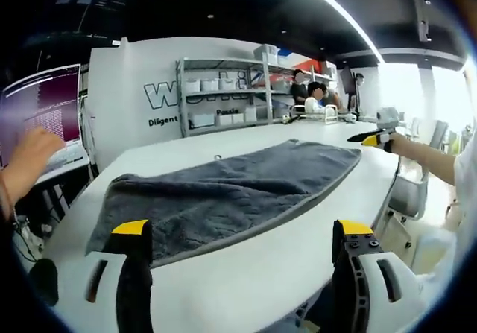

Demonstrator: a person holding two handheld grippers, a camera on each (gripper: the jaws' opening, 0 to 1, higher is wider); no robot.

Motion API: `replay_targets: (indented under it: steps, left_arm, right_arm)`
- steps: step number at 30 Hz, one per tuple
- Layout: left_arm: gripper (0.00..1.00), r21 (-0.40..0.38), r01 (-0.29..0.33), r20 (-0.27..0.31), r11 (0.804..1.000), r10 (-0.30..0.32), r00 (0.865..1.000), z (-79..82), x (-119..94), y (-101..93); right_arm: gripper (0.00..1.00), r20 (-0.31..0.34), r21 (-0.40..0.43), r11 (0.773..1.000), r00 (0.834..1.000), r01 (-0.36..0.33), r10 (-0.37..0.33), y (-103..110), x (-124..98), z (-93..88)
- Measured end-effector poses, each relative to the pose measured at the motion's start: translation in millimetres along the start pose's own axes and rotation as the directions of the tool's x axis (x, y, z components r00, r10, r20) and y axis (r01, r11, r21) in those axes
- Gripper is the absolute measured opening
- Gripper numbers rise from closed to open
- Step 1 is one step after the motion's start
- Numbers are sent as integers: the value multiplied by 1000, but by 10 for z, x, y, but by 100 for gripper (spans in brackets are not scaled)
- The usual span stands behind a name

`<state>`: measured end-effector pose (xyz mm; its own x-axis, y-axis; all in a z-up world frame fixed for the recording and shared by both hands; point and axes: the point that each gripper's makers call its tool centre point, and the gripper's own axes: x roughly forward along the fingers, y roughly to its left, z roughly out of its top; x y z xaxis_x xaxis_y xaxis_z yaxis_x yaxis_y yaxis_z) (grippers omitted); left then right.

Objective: Open the folded towel by lifting each exposed corner and separating the folded layers until the towel lies flat within the target outline without major curled edges

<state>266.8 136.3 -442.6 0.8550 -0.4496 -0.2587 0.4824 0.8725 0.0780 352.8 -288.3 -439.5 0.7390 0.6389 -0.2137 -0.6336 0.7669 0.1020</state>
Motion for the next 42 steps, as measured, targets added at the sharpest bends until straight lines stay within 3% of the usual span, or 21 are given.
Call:
replay_targets:
  steps: [10, 17, 25, 33, 42]
  left_arm:
    - [99, 2, 1, 21, 1000, -1, 1000, 34, -8, -44]
    - [99, -3, 13, 31, 1000, -13, 999, 58, 30, -77]
    - [99, 7, 10, 21, 1000, -10, 1000, 40, 70, -77]
    - [99, 9, 1, 15, 1000, -1, 1000, 44, 129, -40]
    - [99, 9, 5, 11, 1000, -5, 1000, 50, 186, -34]
  right_arm:
    - [97, -67, -85, 995, 997, -51, 46, 57, 260, 365]
    - [98, -140, -122, 988, 988, -90, 73, -18, 678, 453]
    - [99, -180, -89, 992, 981, -87, 70, -297, 1197, 429]
    - [99, -181, -54, 997, 982, -55, 45, -403, 1501, 290]
    - [99, -183, -7, 1000, 983, -29, 27, -685, 1868, 164]
